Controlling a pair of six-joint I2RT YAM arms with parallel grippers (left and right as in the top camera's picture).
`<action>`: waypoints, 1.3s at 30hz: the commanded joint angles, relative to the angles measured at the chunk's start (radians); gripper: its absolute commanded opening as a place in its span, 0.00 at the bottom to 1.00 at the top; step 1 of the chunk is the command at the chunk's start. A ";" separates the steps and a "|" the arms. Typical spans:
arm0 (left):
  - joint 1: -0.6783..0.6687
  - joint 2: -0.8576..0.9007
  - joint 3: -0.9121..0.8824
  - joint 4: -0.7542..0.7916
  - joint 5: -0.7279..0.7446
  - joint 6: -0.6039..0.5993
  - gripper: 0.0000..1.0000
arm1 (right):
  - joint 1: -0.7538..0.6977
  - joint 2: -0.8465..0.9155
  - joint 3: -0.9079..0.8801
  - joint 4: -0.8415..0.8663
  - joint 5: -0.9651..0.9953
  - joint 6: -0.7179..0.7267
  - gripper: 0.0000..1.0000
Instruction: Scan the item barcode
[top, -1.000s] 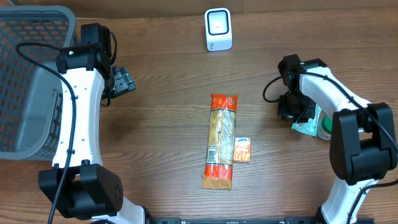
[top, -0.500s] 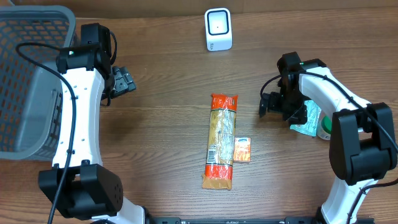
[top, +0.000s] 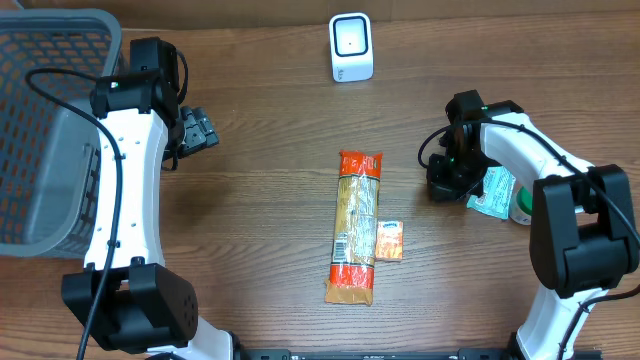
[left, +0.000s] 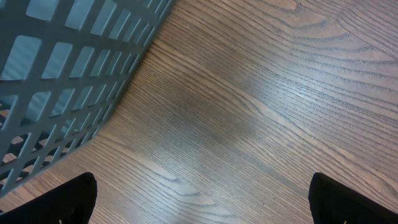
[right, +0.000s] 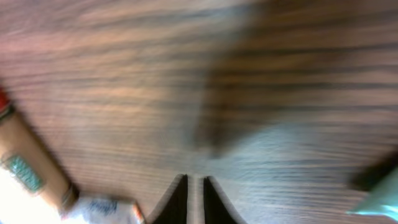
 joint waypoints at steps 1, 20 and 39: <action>0.002 0.002 0.020 -0.002 0.001 0.022 1.00 | -0.009 -0.085 -0.005 -0.030 -0.084 -0.096 0.20; 0.002 0.002 0.020 -0.002 0.000 0.022 1.00 | 0.002 -0.213 -0.260 0.018 -0.273 -0.189 0.28; 0.002 0.002 0.020 -0.002 0.001 0.022 1.00 | 0.057 -0.359 -0.517 0.402 -0.339 0.000 0.22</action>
